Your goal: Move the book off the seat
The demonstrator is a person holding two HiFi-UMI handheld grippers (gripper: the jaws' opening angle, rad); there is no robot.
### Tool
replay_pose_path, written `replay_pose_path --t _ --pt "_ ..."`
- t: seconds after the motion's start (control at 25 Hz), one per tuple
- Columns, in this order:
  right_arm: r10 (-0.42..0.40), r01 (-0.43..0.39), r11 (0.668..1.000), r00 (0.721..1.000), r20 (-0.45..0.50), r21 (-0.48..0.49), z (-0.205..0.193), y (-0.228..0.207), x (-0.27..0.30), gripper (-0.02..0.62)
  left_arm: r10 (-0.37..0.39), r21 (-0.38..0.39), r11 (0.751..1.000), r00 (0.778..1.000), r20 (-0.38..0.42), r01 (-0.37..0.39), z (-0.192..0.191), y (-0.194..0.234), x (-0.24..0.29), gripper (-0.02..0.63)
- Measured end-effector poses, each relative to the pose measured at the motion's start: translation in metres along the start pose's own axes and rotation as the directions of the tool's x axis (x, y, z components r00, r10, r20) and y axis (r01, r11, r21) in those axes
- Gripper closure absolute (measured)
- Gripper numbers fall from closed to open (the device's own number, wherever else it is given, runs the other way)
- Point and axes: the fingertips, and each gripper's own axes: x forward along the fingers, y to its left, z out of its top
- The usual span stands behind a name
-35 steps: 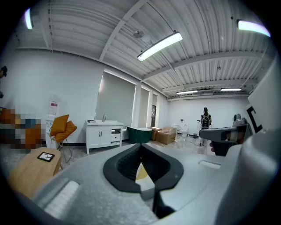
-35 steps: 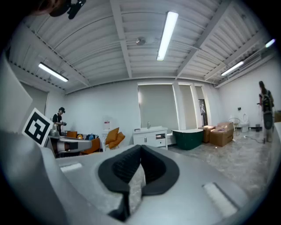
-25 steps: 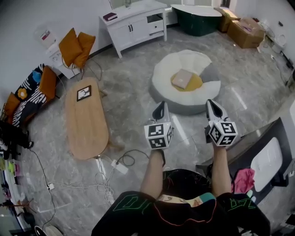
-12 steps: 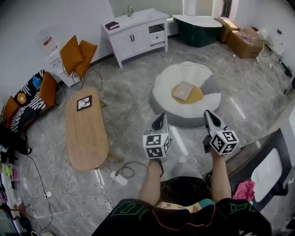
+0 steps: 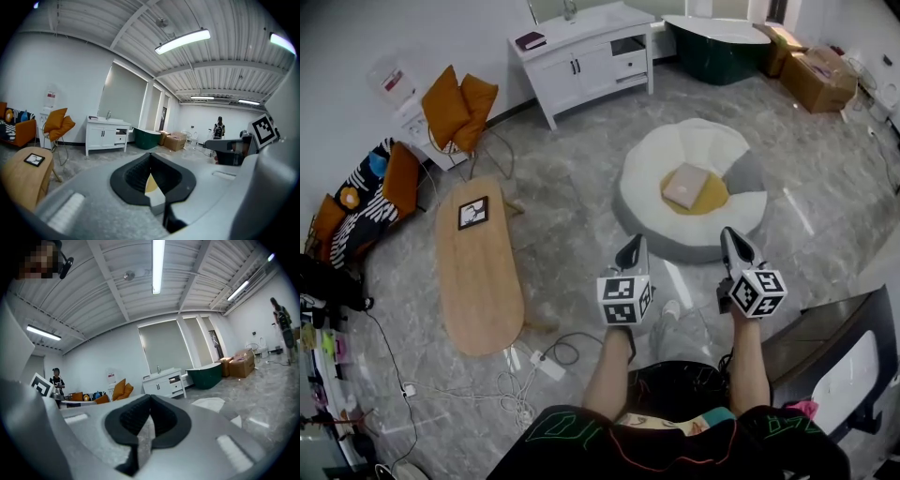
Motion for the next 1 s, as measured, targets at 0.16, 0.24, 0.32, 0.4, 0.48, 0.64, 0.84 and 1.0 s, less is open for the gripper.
replay_pose_path --t 0.16,0.24,0.32,0.4,0.48,0.64,0.84,1.0 --pt "-0.037 0.037 0.999 0.999 -0.032 -0.001 -0.002 -0.025 0.043 0.592 0.011 0.0 1.0 0.999 -0.044 -0.011 0.005 0.018 0.045 0.595" --pt "-0.056 0.056 0.998 0.998 -0.037 0.01 0.0 -0.045 0.063 0.592 0.013 0.005 1.0 0.998 -0.058 -0.012 0.009 0.022 0.073 0.595" --pt "-0.073 0.073 0.997 0.997 -0.03 0.021 0.006 -0.069 0.078 0.592 0.008 0.017 1.0 0.998 -0.063 -0.007 0.014 0.019 0.1 0.595" --pt "-0.092 0.092 0.995 0.996 -0.015 0.033 0.017 -0.093 0.091 0.592 -0.002 0.036 0.999 0.998 -0.059 0.004 0.022 0.012 0.127 0.595" --pt "-0.106 0.106 0.994 0.994 0.001 0.041 0.029 -0.115 0.102 0.592 -0.008 0.052 0.999 0.999 -0.05 0.01 0.033 0.006 0.149 0.595" --pt "-0.105 0.104 0.994 0.994 0.025 0.041 0.049 -0.142 0.124 0.592 -0.017 0.069 0.997 0.999 -0.028 0.019 0.05 -0.002 0.185 0.595" --pt "-0.092 0.091 0.995 0.995 0.029 0.03 0.059 -0.156 0.144 0.592 -0.014 0.075 0.997 1.0 -0.019 0.016 0.063 0.0 0.212 0.595" --pt "-0.102 0.1 0.994 0.994 0.029 0.049 0.065 -0.168 0.152 0.592 -0.028 0.09 0.995 0.999 -0.027 0.031 0.071 -0.005 0.23 0.595"
